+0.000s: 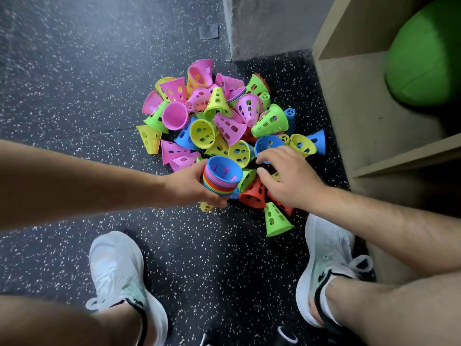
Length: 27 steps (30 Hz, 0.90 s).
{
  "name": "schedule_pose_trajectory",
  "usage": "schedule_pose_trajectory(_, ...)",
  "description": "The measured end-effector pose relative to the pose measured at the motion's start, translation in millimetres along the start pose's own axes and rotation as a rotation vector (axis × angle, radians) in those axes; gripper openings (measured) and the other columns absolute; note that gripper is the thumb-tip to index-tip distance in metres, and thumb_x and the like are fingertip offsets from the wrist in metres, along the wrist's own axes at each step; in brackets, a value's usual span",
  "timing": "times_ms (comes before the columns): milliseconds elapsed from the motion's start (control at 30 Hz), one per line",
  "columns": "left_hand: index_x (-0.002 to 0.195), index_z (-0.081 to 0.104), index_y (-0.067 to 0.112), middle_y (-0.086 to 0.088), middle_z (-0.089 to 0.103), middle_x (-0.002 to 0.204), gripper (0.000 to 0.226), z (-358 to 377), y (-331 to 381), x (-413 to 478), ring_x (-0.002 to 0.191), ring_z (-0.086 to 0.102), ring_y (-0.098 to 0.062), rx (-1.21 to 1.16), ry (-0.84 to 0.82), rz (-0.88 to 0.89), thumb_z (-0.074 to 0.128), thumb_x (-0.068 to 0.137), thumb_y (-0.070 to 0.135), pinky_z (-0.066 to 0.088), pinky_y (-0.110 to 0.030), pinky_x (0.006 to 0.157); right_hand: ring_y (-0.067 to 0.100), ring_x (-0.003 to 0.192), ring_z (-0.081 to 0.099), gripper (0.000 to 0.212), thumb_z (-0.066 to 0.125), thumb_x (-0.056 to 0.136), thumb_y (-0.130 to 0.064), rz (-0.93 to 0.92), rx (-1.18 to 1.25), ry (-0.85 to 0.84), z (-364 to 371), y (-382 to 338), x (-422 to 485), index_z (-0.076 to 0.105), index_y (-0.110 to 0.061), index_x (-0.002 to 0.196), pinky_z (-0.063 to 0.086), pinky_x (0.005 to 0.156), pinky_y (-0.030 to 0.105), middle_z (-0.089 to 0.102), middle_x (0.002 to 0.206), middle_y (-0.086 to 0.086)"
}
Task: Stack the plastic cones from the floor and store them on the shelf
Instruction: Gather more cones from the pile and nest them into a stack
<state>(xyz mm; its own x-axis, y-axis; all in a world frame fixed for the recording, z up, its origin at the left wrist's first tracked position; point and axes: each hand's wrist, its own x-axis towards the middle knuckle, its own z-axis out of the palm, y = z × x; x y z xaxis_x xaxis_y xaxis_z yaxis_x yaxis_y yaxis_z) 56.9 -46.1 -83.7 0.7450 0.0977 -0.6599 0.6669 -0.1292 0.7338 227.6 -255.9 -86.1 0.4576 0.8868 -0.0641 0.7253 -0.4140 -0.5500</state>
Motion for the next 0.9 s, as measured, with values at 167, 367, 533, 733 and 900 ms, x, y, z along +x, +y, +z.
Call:
schedule_pose_trajectory(167,0.135,0.051,0.026,0.004,0.077,0.111,0.082,1.1,12.4,13.4,0.104,0.073,-0.013,0.012,-0.021,-0.005,0.094,0.068,0.006,0.056,-0.03,0.093,0.026,0.114,0.051,0.025,0.066,0.09,-0.031,0.062,-0.204,0.003,4.4,20.6,5.2,0.069,-0.018,0.111,0.035,0.099,0.043,0.068,0.111,-0.005)
schedule_pose_trajectory(367,0.134,0.051,0.028,0.009,0.077,0.109,0.082,-1.9,26.3,25.7,0.101,0.073,-0.007,0.015,-0.029,-0.01,0.094,0.067,0.009,0.055,-0.023,0.088,0.027,0.107,0.05,0.031,0.068,0.087,-0.036,0.064,-0.38,-0.087,4.3,37.6,19.7,0.073,-0.021,0.113,0.037,0.097,0.044,0.069,0.105,-0.005)
schedule_pose_trajectory(533,0.136,0.05,0.028,0.009,0.076,0.112,0.087,-4.9,26.9,28.6,0.105,0.072,-0.009,-0.011,-0.037,-0.002,0.097,0.064,0.012,0.055,-0.03,0.097,0.029,0.093,0.053,0.013,0.068,0.088,-0.03,-0.067,-0.445,0.039,6.0,46.5,24.7,0.075,-0.02,0.091,0.042,0.085,0.043,0.067,0.086,-0.005)
schedule_pose_trajectory(733,0.133,0.051,0.027,0.006,0.076,0.111,0.081,-5.0,22.7,29.8,0.103,0.073,-0.009,-0.028,-0.079,0.002,0.093,0.068,0.006,0.055,-0.025,0.09,0.032,0.098,0.058,0.025,0.055,0.097,-0.032,-0.079,-0.16,0.3,-16.2,26.8,22.8,0.069,-0.014,0.106,0.047,0.084,0.046,0.067,0.103,0.001)
schedule_pose_trajectory(900,0.125,0.053,0.034,0.008,0.077,0.108,0.076,-5.0,26.1,33.3,0.102,0.073,-0.009,-0.03,-0.118,0.027,0.093,0.069,0.003,0.055,-0.024,0.09,0.032,0.1,0.058,0.017,0.062,0.098,-0.017,-0.124,-0.026,0.425,-37.5,11.6,25.1,0.069,-0.005,0.108,0.048,0.091,0.042,0.065,0.106,0.008)
